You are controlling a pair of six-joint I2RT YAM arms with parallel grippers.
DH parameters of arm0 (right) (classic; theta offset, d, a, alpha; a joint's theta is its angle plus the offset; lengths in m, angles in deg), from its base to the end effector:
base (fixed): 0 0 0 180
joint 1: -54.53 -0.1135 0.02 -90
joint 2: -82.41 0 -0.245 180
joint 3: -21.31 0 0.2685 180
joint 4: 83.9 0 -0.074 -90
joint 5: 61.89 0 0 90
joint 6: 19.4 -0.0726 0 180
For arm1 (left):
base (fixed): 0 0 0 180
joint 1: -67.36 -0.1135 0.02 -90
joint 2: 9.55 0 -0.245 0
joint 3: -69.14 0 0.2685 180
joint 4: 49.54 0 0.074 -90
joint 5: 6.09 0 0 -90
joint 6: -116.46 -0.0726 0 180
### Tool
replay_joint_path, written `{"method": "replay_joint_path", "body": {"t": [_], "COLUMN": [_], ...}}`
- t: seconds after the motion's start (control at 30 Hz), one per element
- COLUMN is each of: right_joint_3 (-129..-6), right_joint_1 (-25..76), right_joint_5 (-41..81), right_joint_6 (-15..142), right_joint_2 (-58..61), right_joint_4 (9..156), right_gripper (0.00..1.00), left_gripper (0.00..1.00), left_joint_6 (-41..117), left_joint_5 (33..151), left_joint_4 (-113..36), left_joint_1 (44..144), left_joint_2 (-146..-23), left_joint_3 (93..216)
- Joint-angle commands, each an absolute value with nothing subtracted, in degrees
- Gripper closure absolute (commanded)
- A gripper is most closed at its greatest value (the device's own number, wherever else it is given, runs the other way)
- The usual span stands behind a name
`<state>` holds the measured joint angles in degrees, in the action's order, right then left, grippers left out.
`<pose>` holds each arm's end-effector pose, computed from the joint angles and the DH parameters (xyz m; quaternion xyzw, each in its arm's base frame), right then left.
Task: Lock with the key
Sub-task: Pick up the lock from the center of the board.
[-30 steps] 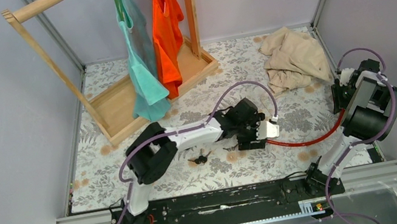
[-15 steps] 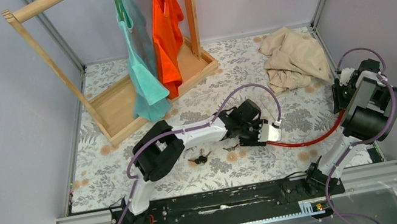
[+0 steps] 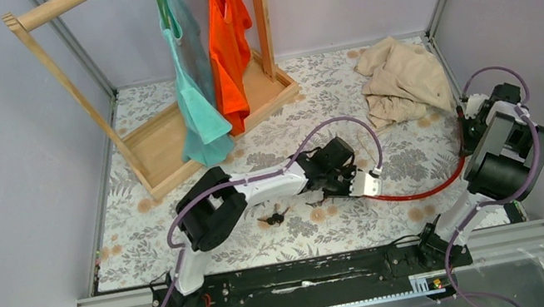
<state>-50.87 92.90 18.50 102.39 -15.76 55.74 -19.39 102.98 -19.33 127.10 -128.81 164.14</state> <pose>0.2855 -0.2106 0.1050 0.0388 0.9747 -0.0503 0.2142 0.2151 -0.4157 0.1009 0.7786 0.5276 -0.1930 0.2796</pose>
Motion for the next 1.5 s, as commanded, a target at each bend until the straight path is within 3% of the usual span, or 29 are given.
{"method": "replay_joint_path", "body": {"t": [0.0,0.2,0.33,0.43,0.57,0.63,0.9,1.07,1.47], "right_joint_3": [-48.7,-45.2,-42.6,-42.4,-45.5,-47.5,-51.6,-52.4,-43.3], "right_joint_1": [92.9,92.8,92.4,92.2,91.8,90.7,74.8,65.6,48.0], "right_joint_5": [16.9,13.3,10.5,4.2,-7.6,-14.2,-32.9,-41.8,-43.4], "right_joint_6": [103.2,105.2,107.2,110.1,114.1,116.4,120.7,121.9,111.8], "right_joint_2": [-11.4,-7.0,-3.7,-0.3,3.3,4.4,5.4,5.5,6.8], "right_joint_4": [54.8,49.9,46.9,43.0,37.1,34.5,33.3,36.9,52.8], "right_gripper": [0.96,0.96,0.88,0.72,0.42,0.33,0.13,0.08,0.08], "left_gripper": [1.00,1.00,1.00,1.00,1.00,1.00,1.00,1.00,1.00], "left_joint_6": [-21.3,-24.0,-24.0,-22.7,-21.1,-20.3,-20.0,-19.6,-13.0], "left_joint_5": [104.5,112.2,113.2,113.2,116.4,119.3,131.0,138.2,146.8], "left_joint_4": [-12.1,6.3,14.7,16.6,18.7,20.7,33.0,38.8,40.1], "left_joint_1": [126.8,126.8,126.9,126.5,123.7,121.5,113.6,109.0,105.8], "left_joint_2": [-123.1,-119.7,-118.4,-116.8,-115.8,-116.0,-122.8,-126.9,-132.3], "left_joint_3": [165.3,172.5,172.6,170.8,170.4,171.8,184.8,191.7,196.7]}}
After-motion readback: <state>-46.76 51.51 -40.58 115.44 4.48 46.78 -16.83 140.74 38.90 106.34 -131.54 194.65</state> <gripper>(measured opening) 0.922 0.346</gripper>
